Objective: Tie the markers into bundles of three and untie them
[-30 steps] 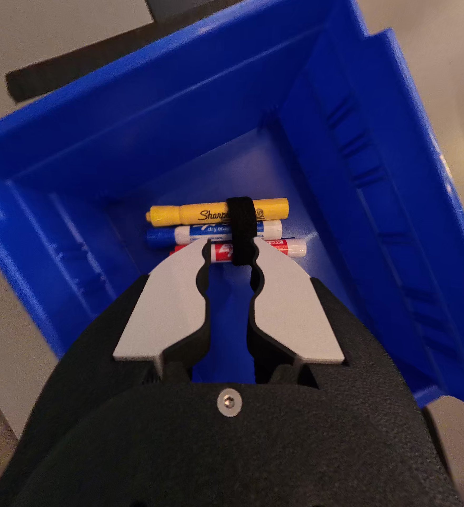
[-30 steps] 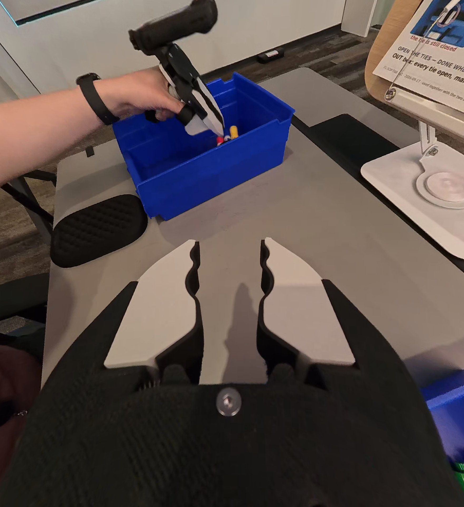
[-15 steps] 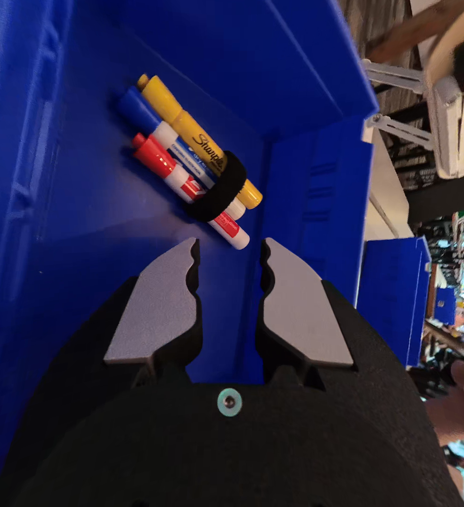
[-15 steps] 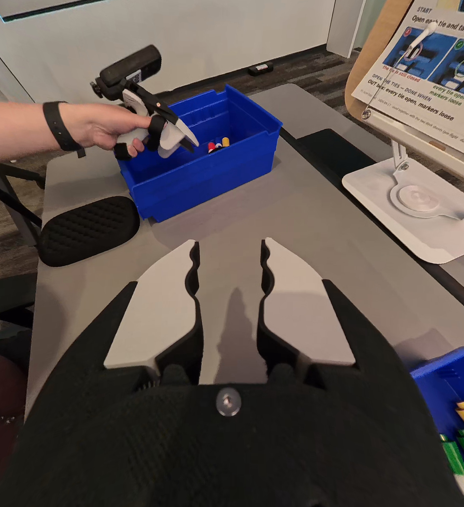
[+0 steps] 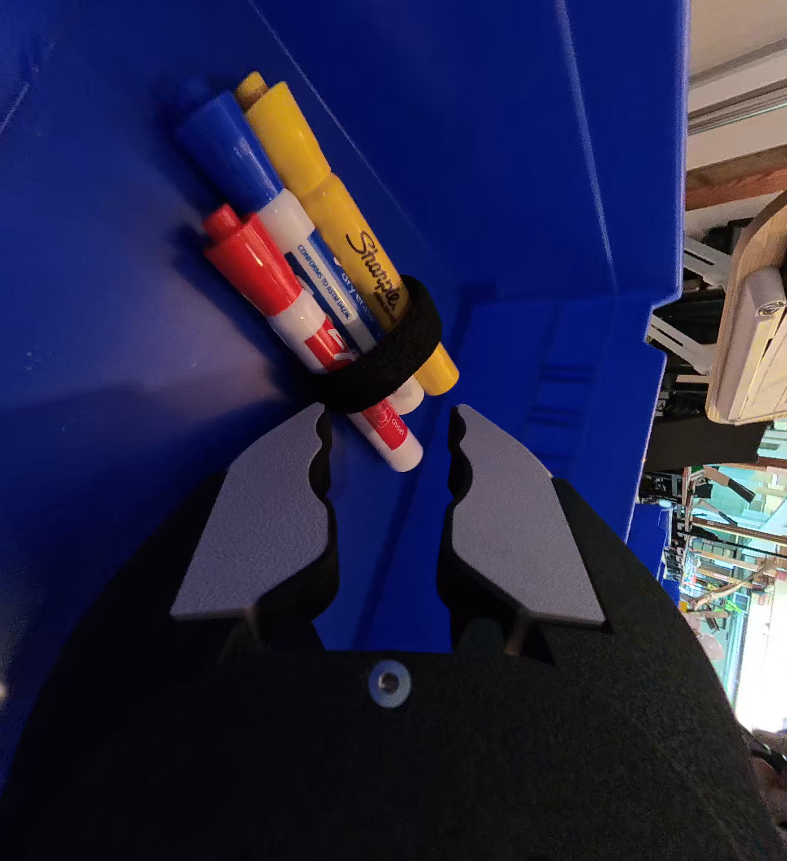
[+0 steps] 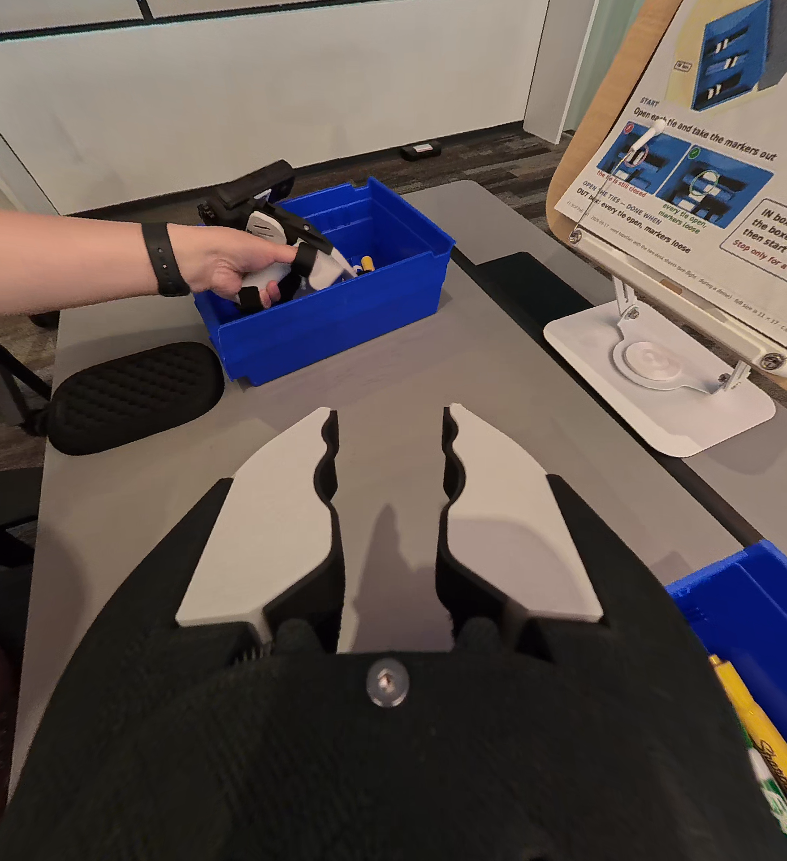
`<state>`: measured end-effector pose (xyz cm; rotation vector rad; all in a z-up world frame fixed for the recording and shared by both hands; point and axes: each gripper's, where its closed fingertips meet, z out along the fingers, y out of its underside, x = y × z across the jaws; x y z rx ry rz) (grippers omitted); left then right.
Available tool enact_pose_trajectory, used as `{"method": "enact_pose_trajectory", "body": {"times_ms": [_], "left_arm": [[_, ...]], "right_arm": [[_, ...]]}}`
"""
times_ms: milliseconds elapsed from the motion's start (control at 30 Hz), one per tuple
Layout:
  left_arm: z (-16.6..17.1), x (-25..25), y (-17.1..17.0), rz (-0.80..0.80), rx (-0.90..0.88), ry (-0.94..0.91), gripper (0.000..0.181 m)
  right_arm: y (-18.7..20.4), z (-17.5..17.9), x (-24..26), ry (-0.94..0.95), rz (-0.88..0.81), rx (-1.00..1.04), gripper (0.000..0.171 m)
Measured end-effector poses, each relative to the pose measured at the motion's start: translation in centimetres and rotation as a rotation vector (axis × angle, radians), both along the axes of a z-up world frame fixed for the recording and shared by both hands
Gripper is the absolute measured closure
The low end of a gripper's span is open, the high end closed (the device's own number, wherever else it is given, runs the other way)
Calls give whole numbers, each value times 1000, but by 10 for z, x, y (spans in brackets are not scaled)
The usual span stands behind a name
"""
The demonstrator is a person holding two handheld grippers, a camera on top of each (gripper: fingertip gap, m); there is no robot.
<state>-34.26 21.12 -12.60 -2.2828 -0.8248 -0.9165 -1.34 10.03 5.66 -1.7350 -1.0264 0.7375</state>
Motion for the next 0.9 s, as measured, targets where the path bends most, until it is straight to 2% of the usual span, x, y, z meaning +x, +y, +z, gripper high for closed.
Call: {"method": "enact_pose_trajectory", "body": {"times_ms": [267,467,667,900], "left_arm": [[4,-14,38,175,55,-50,129],[8,-18,55,231,120,-50,130],[-1,-21,57,246,129,27,145],[-1,-23,60,255,116,22,157]], "right_arm": [[2,6,9,18,-14,11,128],[5,7,13,18,-25,14,128],[6,5,13,-1,-30,19,128],[6,2,14,-41,-40,39,128]]}}
